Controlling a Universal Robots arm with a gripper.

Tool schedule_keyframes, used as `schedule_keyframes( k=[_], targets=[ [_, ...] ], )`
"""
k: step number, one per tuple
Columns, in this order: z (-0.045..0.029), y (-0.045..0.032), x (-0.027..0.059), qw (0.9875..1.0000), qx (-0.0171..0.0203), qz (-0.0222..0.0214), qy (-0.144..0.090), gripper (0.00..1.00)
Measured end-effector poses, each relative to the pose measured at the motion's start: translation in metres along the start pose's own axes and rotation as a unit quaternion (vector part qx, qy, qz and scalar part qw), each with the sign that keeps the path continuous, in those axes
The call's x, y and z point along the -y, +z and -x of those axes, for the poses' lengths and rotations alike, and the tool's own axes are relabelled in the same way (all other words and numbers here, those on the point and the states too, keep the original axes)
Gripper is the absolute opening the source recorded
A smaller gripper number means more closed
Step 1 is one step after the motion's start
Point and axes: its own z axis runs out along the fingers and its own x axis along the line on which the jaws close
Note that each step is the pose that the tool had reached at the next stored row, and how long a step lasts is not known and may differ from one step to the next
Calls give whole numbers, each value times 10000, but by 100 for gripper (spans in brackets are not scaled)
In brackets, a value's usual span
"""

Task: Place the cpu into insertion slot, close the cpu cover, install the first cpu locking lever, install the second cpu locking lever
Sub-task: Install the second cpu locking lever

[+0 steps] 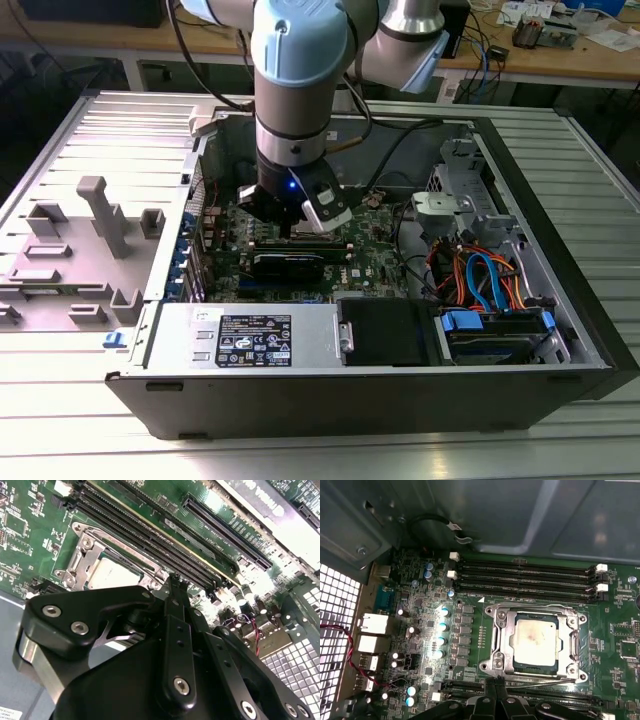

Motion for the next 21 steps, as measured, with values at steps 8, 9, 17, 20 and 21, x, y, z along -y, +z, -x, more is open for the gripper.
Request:
schedule_keyframes(
  k=[8,9,17,20,21],
  targets=[
    [1,33,11,10000,2,20,0,11],
    [1,41,13,10000,2,20,0,11],
    [-20,143,29,9999,20,33,100,11],
    [-34,147,29,9999,33,50,156,11],
    [-40,148,28,9999,33,52,156,11]
  ],
)
